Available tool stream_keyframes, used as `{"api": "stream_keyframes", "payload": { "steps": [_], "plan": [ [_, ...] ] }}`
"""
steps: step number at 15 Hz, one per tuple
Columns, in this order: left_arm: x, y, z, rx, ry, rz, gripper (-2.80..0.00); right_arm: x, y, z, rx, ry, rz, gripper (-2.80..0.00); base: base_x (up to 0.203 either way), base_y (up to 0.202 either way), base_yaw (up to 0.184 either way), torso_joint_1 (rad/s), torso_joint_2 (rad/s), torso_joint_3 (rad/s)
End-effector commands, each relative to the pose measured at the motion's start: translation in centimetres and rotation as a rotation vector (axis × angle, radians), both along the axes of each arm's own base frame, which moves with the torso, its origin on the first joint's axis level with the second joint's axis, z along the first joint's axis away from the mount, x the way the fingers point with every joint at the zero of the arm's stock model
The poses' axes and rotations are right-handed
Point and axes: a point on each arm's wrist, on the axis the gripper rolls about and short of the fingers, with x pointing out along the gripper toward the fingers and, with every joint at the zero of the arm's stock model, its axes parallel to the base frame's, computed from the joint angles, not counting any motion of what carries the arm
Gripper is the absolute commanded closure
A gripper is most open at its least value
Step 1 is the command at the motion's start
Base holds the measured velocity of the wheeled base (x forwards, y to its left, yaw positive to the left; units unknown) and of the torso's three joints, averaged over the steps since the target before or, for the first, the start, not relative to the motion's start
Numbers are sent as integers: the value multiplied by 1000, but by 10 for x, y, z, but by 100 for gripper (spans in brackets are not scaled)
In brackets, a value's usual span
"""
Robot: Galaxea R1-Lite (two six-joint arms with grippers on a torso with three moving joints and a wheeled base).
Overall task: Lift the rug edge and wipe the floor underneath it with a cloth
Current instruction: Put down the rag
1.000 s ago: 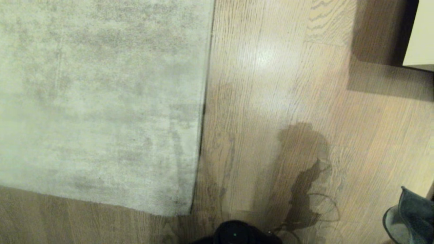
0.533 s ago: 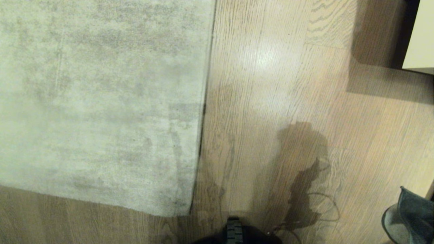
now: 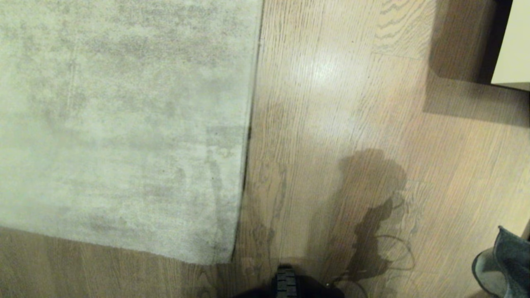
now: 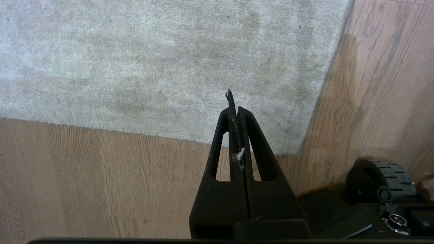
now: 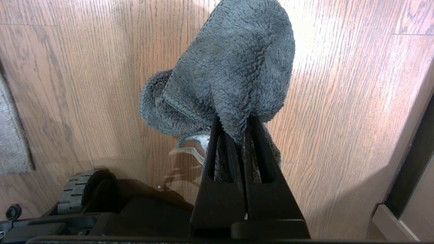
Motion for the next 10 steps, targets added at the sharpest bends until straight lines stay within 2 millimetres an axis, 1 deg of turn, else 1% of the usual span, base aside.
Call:
{"api": "stream_keyframes", "payload": {
  "steps": [1, 10],
  "plan": [
    [0, 0, 0, 0, -1, 0, 0, 0, 0, 0, 2, -1, -2, 0, 0, 0, 0, 0, 0, 0],
    [0, 0, 0, 0, 0, 0, 0, 0, 0, 0, 1, -1, -2, 0, 0, 0, 0, 0, 0, 0]
  ]
}}
